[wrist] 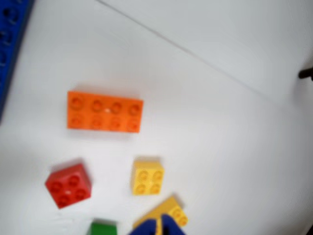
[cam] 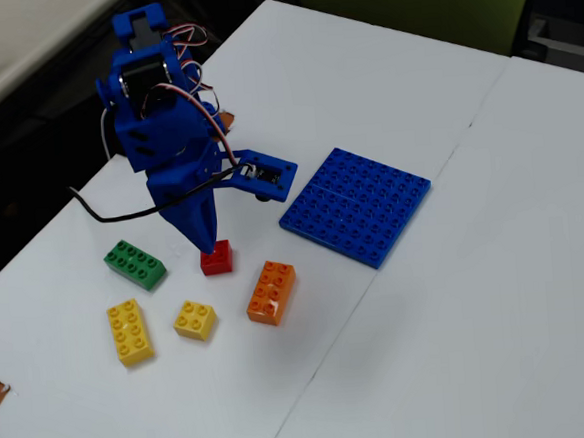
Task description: Pick up the 2x2 yellow block and go up the 8x8 blue block.
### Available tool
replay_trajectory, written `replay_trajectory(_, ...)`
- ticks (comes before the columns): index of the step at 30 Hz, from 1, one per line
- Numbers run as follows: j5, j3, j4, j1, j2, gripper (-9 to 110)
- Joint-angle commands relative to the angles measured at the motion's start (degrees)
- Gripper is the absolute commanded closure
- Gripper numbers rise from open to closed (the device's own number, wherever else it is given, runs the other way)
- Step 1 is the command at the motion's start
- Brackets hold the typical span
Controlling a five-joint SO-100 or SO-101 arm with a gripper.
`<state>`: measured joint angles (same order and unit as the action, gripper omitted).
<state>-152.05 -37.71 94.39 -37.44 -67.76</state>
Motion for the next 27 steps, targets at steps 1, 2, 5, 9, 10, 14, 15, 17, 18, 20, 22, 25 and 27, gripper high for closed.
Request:
replay_trajectory(1, -0.88, 5.01, -0.18, -2.02, 1.67, 101)
replay_trajectory(2, -1.41, 5.45, -0.35, -2.72, 2.55, 101)
replay_trajectory(5, -1.58, 5.80, -0.79, -4.13, 4.04, 101)
replay_trajectory(9, -1.05, 8.09, -0.26, -5.54, 7.21, 101)
replay_trajectory(10, -0.70, 8.96, -0.26, -5.89, 8.09, 101)
replay_trajectory(14, -0.62, 11.25, -0.88, -7.47, 11.07, 101)
replay_trajectory(15, -1.14, 11.51, -1.14, -8.00, 11.51, 101)
replay_trajectory(17, -2.11, 11.78, -1.49, -8.88, 12.30, 99)
replay_trajectory(18, -2.46, 11.78, -1.67, -9.32, 12.74, 98)
replay_trajectory(20, -3.08, 11.87, -1.85, -10.02, 13.45, 94)
replay_trajectory(22, -3.60, 11.95, -1.85, -10.46, 14.15, 92)
replay_trajectory(25, -4.04, 13.18, -1.93, -10.99, 15.64, 88)
replay_trajectory(27, -4.22, 13.36, -2.20, -11.07, 16.44, 80)
